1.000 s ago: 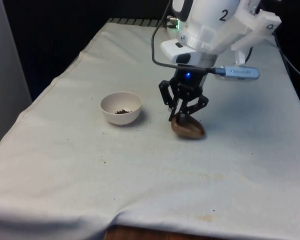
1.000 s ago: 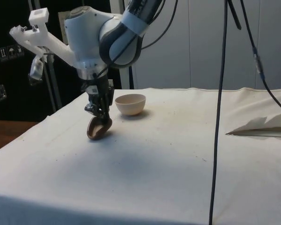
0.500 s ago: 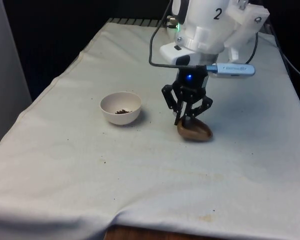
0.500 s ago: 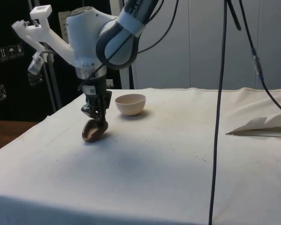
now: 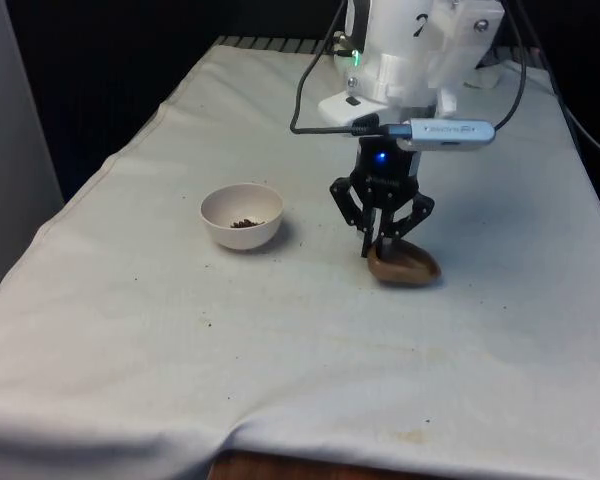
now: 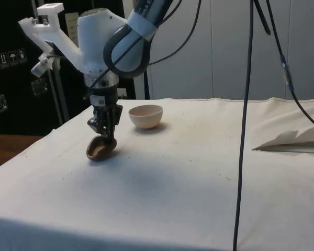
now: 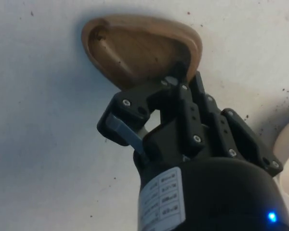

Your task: Pour the coffee beans from the cup into the bowl.

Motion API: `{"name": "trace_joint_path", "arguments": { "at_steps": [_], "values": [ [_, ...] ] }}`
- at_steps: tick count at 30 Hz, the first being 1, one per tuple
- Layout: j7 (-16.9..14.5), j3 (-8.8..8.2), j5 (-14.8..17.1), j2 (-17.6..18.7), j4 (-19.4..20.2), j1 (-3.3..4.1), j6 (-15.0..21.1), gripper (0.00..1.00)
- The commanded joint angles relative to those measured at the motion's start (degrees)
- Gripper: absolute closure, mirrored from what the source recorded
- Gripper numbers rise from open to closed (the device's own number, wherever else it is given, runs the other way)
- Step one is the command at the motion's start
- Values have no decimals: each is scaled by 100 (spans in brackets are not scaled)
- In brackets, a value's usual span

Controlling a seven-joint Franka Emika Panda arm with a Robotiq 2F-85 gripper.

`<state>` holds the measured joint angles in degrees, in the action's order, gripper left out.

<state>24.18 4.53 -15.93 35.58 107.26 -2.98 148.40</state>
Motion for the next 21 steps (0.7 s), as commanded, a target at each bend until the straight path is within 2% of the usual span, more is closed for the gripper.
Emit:
{"name": "trace_joint_path", "arguments": {
  "at_steps": [1,2,3,9,10,11,16,19,20,21],
  "values": [
    [-103,97,109,17,29,-80,92,99],
    [0,0,0,0,0,0,0,99],
    [-103,97,109,17,29,-80,92,99],
    [-550,103,596,40,52,-92,178,99],
    [-498,0,561,40,17,0,97,99],
    [-613,103,659,40,57,-97,195,99],
    [-940,97,997,34,69,-109,269,99],
    [-1238,97,1283,6,97,-120,315,99],
    [-1146,0,1209,40,40,-29,229,99],
    [-1306,97,1352,0,103,-120,321,99]
  ]
}}
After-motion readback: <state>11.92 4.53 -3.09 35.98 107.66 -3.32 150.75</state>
